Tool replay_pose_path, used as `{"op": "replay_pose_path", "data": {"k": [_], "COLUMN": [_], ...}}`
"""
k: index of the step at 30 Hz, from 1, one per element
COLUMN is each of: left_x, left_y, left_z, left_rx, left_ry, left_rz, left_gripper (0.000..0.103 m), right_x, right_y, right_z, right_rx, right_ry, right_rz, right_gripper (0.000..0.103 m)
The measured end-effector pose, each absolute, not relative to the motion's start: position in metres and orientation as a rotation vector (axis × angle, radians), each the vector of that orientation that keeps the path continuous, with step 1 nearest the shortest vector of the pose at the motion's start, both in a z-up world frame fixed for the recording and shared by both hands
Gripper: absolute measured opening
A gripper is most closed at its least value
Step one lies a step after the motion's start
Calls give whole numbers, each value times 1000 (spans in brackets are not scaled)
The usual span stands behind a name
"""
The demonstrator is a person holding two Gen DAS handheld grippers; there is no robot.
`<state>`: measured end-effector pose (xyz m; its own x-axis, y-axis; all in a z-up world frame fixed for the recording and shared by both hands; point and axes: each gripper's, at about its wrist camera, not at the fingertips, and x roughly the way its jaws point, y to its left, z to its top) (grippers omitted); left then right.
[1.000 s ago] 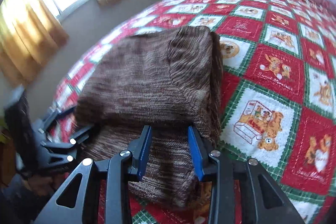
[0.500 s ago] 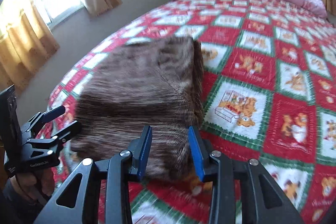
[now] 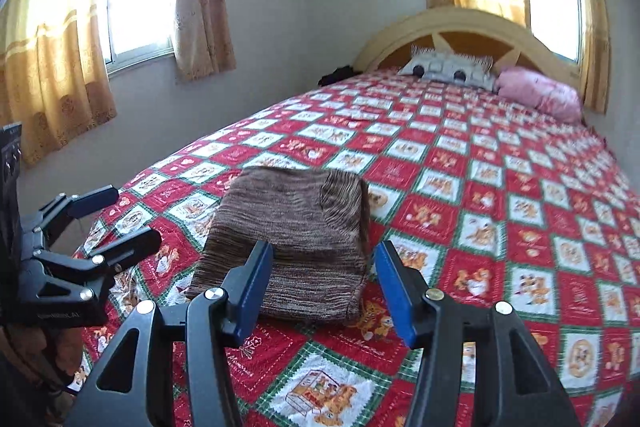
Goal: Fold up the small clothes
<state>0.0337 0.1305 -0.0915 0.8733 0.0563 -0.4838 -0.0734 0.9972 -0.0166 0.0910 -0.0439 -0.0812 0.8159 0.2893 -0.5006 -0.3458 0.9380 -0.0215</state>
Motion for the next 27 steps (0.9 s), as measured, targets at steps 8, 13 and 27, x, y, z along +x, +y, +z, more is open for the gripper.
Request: {"op": "replay_pose_path", "data": {"k": [8,13,27], "left_x": [22,16,11], "left_y": [123,117,106], "left_z": [-78,-75,-71], "left_rx": [-23,-18,4], "left_ry": [461,449,438], "left_rz": [66,62,51], "left_gripper": [103,103,103], "right_x": [67,59,46], "right_y": [-48,-53,-56], "right_z": [-68,-66,-63], "right_rx": [-114,-104,-86], "right_ry": [466,451,422], "right_rz": [335,325,311], "right_gripper": [55,55,60]}}
